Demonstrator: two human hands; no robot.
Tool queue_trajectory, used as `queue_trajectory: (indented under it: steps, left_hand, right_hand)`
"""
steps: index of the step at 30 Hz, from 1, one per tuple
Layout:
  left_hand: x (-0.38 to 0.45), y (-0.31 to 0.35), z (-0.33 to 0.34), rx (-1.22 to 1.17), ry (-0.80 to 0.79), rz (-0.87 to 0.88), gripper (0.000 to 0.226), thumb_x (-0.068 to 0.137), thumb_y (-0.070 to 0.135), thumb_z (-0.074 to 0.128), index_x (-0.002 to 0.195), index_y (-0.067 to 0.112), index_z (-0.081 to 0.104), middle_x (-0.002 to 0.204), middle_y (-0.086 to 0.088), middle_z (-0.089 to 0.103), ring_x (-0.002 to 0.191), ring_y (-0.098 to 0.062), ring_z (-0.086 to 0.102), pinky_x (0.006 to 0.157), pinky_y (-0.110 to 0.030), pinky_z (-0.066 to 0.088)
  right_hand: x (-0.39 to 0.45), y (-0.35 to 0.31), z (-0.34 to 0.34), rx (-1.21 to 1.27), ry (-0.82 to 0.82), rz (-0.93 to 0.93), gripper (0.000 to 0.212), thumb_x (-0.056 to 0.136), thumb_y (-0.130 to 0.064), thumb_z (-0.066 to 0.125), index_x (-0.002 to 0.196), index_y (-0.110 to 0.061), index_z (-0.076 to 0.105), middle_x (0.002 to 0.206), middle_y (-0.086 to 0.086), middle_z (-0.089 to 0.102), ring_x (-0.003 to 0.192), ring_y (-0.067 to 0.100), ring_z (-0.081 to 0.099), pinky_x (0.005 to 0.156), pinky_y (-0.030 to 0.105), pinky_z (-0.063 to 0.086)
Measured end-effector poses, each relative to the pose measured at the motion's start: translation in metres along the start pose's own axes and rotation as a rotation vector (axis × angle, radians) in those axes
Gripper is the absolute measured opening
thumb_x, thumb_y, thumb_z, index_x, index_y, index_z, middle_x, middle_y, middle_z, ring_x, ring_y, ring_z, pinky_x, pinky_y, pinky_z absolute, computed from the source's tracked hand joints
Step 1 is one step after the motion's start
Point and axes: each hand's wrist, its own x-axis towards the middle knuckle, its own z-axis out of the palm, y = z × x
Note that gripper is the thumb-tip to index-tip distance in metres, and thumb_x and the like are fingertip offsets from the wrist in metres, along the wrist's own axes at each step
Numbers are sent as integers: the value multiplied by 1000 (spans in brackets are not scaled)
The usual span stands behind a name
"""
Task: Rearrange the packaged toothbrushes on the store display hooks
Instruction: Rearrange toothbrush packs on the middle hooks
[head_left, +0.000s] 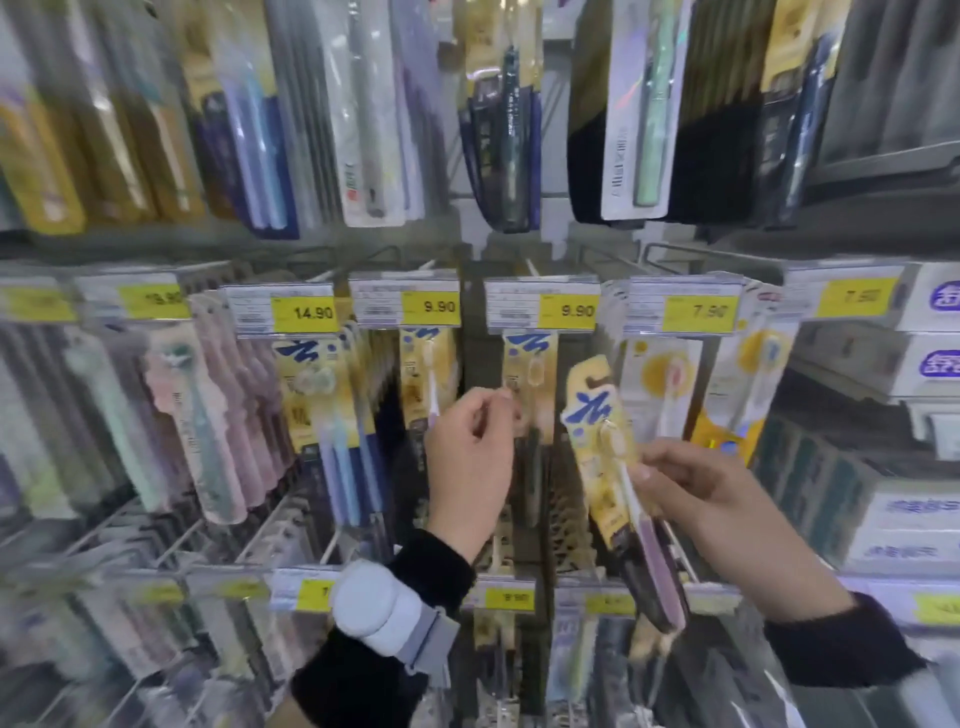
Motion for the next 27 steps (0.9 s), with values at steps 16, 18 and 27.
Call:
queue_trajectory:
  steps: [16,18,27]
  left_hand:
    - [32,34,-94,-133,42,246,22,99,6,51,112,10,69,75,-1,62,56,-3,48,56,-14,39]
    - [33,37,-99,-149,10,260,29,100,7,50,122,21,64,86,-9,68,54,-8,49,50,-16,39]
    - [38,39,-103,-128,-71,304,40,101,12,49,138,28,55,88,3,69,54,-24,49,49,-28,43]
  right_hand:
    - [56,-19,134,-180,-18,-87,16,100,-21,58,89,-22,70,93,5,76,93,22,72,90,50,57]
    - [58,-21,139,-182,27,-89,15,100,-21,58,91,-22,70,93,2,76,94,20,72,90,51,56]
    - [70,-32,153,-194,128,-90,14,100,-25,57,95,-23,71,92,-2,75,91,13,70,88,42,58]
